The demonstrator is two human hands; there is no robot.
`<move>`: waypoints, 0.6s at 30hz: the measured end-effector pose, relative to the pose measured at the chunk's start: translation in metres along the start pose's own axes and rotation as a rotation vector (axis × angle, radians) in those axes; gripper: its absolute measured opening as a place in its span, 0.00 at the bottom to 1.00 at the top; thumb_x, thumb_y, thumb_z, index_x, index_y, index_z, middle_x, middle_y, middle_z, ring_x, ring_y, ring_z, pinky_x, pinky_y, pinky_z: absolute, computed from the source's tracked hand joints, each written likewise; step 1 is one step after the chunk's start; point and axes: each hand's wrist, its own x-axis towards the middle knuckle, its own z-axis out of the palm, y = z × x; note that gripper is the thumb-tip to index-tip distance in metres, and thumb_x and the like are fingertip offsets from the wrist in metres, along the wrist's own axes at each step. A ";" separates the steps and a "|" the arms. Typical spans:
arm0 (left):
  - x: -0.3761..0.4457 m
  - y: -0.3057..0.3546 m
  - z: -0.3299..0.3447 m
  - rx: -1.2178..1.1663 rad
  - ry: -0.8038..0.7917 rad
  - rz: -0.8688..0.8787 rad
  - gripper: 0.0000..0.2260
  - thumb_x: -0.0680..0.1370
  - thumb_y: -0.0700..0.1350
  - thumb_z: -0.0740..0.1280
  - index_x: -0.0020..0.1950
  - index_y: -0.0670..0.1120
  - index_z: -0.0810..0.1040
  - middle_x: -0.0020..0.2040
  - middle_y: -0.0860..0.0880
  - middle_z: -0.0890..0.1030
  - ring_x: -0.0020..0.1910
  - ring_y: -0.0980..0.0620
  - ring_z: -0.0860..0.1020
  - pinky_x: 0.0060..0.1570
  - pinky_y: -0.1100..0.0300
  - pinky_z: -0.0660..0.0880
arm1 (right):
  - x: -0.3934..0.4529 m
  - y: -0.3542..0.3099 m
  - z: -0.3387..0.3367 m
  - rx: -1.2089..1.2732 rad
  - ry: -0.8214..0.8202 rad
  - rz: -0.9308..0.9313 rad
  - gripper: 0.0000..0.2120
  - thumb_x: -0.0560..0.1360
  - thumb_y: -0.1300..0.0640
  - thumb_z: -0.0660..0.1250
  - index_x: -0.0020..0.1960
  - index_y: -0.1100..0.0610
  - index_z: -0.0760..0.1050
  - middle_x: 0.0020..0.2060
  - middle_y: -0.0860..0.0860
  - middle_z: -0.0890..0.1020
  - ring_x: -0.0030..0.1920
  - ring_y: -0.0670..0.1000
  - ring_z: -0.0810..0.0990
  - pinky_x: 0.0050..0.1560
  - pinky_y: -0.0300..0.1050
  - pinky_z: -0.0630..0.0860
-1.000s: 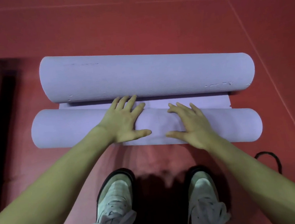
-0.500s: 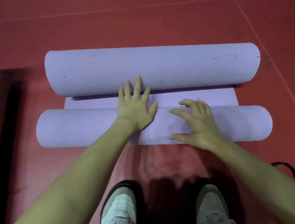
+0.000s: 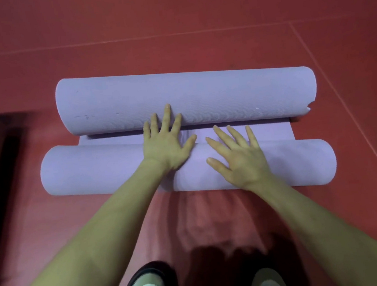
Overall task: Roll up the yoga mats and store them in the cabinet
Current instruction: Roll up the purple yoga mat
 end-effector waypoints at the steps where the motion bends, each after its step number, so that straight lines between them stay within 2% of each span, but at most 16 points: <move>1: 0.003 -0.002 -0.001 0.011 -0.003 0.012 0.32 0.79 0.65 0.49 0.79 0.53 0.47 0.78 0.50 0.38 0.77 0.41 0.43 0.74 0.45 0.41 | 0.004 0.002 0.002 -0.032 0.002 0.001 0.27 0.78 0.37 0.48 0.69 0.49 0.72 0.70 0.52 0.70 0.69 0.57 0.69 0.70 0.66 0.57; 5: 0.011 -0.009 -0.003 0.015 0.023 0.045 0.32 0.79 0.65 0.49 0.79 0.53 0.48 0.78 0.50 0.39 0.77 0.42 0.43 0.73 0.44 0.40 | 0.031 0.008 0.000 -0.028 -0.064 0.077 0.30 0.78 0.36 0.47 0.73 0.49 0.65 0.72 0.53 0.67 0.70 0.56 0.67 0.71 0.63 0.56; 8: 0.009 -0.013 -0.003 0.037 0.022 0.060 0.35 0.75 0.68 0.42 0.79 0.52 0.49 0.79 0.49 0.43 0.77 0.42 0.45 0.73 0.44 0.42 | 0.053 0.017 -0.001 0.008 -0.160 0.124 0.35 0.74 0.32 0.38 0.77 0.45 0.51 0.77 0.47 0.53 0.76 0.51 0.54 0.74 0.58 0.45; 10: 0.004 -0.013 0.001 0.034 0.048 0.077 0.38 0.73 0.67 0.39 0.78 0.50 0.56 0.79 0.46 0.51 0.76 0.41 0.53 0.72 0.43 0.47 | 0.066 0.023 0.000 0.028 -0.203 0.148 0.33 0.76 0.33 0.40 0.77 0.44 0.45 0.77 0.44 0.44 0.77 0.49 0.45 0.74 0.57 0.40; 12: 0.000 -0.008 0.009 0.040 0.123 0.110 0.34 0.75 0.64 0.45 0.73 0.46 0.67 0.74 0.41 0.65 0.71 0.37 0.65 0.68 0.39 0.59 | 0.077 0.026 -0.002 0.044 -0.218 0.158 0.31 0.78 0.36 0.45 0.77 0.45 0.44 0.76 0.43 0.41 0.76 0.48 0.42 0.74 0.57 0.40; 13: 0.001 -0.005 0.010 0.039 0.142 0.111 0.32 0.76 0.62 0.48 0.71 0.45 0.71 0.71 0.40 0.69 0.68 0.36 0.69 0.65 0.38 0.64 | 0.081 0.029 -0.002 0.052 -0.222 0.159 0.30 0.79 0.37 0.46 0.77 0.45 0.44 0.76 0.43 0.40 0.76 0.48 0.41 0.74 0.57 0.39; 14: 0.004 -0.003 0.009 0.038 0.146 0.110 0.32 0.76 0.62 0.48 0.70 0.45 0.72 0.70 0.40 0.70 0.67 0.35 0.70 0.65 0.38 0.64 | 0.086 0.030 -0.001 0.057 -0.218 0.158 0.30 0.79 0.38 0.47 0.77 0.46 0.44 0.76 0.43 0.40 0.76 0.48 0.41 0.74 0.57 0.39; 18: 0.032 -0.002 -0.004 0.043 0.010 0.048 0.37 0.72 0.66 0.35 0.78 0.54 0.55 0.78 0.47 0.53 0.76 0.43 0.54 0.73 0.44 0.48 | 0.104 0.037 -0.002 0.040 -0.110 0.162 0.27 0.81 0.42 0.48 0.77 0.46 0.48 0.77 0.44 0.45 0.76 0.49 0.45 0.74 0.56 0.41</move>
